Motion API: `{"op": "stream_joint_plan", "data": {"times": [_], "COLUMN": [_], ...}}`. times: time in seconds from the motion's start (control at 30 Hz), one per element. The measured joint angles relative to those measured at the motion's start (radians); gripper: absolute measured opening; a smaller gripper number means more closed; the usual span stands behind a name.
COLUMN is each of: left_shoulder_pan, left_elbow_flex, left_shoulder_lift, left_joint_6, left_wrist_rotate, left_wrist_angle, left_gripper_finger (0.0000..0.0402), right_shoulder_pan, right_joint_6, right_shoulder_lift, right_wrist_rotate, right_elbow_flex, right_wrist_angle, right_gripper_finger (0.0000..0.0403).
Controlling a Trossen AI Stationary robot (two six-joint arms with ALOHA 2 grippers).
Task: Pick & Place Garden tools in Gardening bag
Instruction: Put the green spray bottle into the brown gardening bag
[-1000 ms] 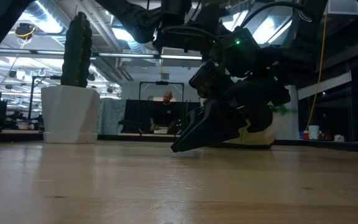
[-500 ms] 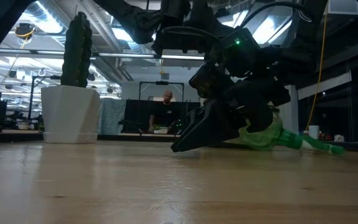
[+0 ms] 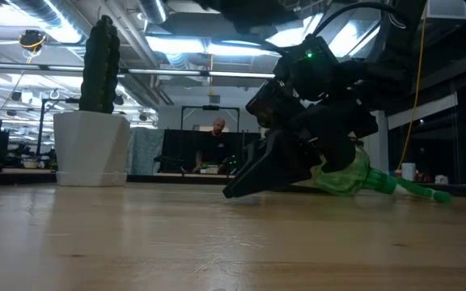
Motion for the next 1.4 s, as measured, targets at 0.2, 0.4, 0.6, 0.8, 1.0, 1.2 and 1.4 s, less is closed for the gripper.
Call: {"op": "stream_joint_plan", "data": {"times": [0.2, 0.4, 0.6, 0.8, 1.0, 1.2, 1.4], "left_shoulder_pan": [-0.072, -0.108, -0.135, -0.177, -0.255, -0.314, -0.336], "left_elbow_flex": [-0.124, -0.329, -0.585, -0.779, -0.871, -0.881, -0.881], "left_shoulder_lift": [-0.128, -0.269, -0.392, -0.442, -0.444, -0.442, -0.425], "left_joint_6": [-0.005, -0.097, -0.241, -0.420, -0.461, -0.461, -0.461], "left_wrist_rotate": [-0.090, -0.208, -0.240, -0.241, -0.305, -0.381, -0.386], "left_wrist_angle": [-0.002, 0.087, 0.300, 0.480, 0.595, 0.602, 0.600], "left_gripper_finger": [0.0087, 0.0059, 0.0041, 0.0031, 0.0031, 0.0031, 0.0031], "right_shoulder_pan": [0.000, -0.006, -0.021, -0.012, 0.037, 0.113, 0.165], "right_joint_6": [0.051, 0.305, 0.299, 0.231, 0.210, 0.225, 0.315], "right_shoulder_lift": [0.000, -0.045, -0.184, -0.371, -0.590, -0.818, -0.996], "right_wrist_rotate": [-0.005, -0.082, -0.149, -0.117, 0.009, 0.078, 0.141], "right_elbow_flex": [0.002, 0.018, 0.020, 0.020, 0.000, -0.099, -0.277], "right_wrist_angle": [0.007, -0.069, -0.267, -0.517, -0.781, -0.920, -0.882], "right_gripper_finger": [0.0167, 0.0167, 0.0167, 0.0167, 0.0167, 0.0167, 0.0167]}}
